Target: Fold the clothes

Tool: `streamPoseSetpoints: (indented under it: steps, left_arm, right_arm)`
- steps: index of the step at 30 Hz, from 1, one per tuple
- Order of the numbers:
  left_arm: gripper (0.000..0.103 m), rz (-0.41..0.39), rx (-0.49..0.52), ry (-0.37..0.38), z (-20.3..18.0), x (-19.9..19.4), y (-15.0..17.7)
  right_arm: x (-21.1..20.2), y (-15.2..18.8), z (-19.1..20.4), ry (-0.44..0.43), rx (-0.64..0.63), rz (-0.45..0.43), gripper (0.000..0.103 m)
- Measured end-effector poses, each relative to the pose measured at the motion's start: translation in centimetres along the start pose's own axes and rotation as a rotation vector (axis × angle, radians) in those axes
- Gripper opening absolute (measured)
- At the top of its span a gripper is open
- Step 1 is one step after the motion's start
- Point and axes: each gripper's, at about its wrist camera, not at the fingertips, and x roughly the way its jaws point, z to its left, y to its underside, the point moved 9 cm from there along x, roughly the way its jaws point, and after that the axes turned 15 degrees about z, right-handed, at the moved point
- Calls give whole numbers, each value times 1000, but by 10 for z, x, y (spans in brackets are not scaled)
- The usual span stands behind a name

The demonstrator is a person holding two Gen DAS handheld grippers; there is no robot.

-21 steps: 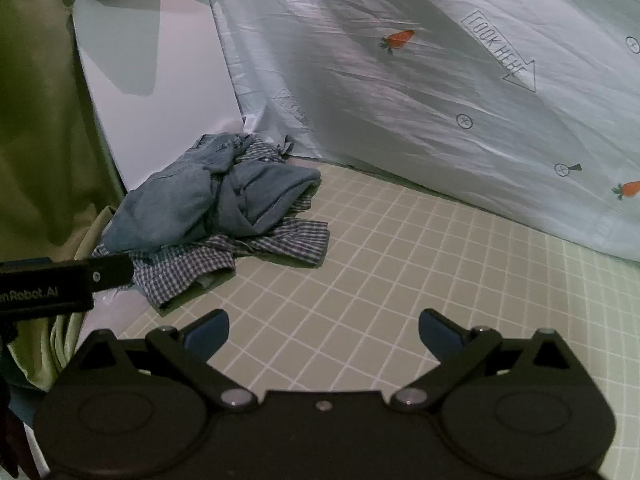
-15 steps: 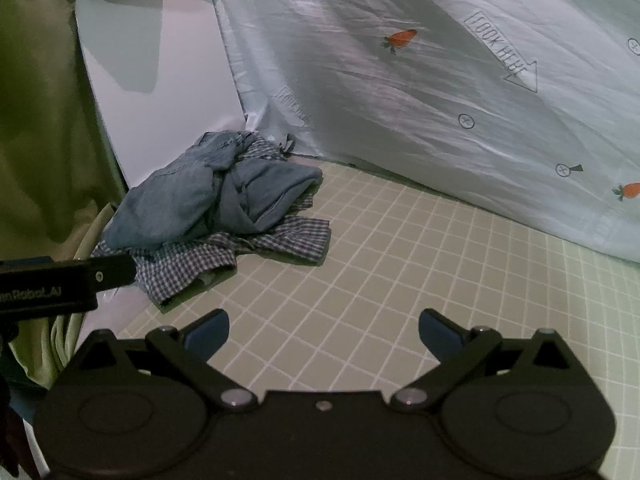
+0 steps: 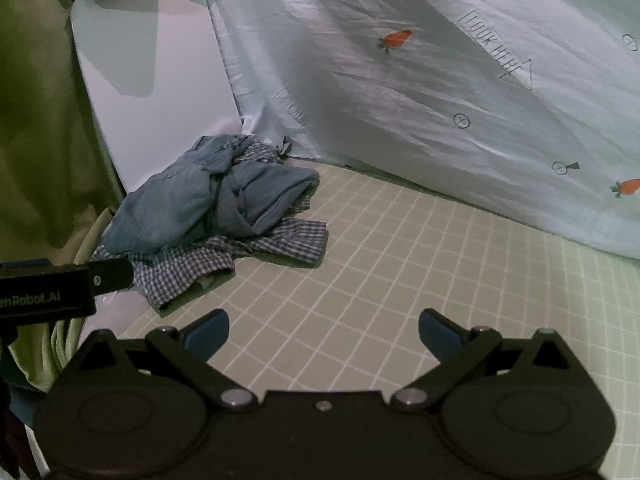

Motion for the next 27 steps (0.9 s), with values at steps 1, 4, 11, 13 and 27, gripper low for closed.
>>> streamPoseSetpoints:
  steps: [1,4,11,13,27]
  left_arm:
    - [103,-1,2,0,0,0,0]
    - [103,-4,6,0,0,0,1]
    - [103,-5,10,-5,-1,1,-1]
    - [103,-5,8,-5,-2,1,-2]
    - [103,8,12,-25,-1,0,-10]
  right_arm:
    - [0,0,-1,1,4,0,102]
    - [1,-1,-4,-1,12,1,102]
    - [3,-4,-6,4,19,1,102]
    - [3,-6,-6,2,15,2,102]
    - [9,-10,-3,-17,3,11,102]
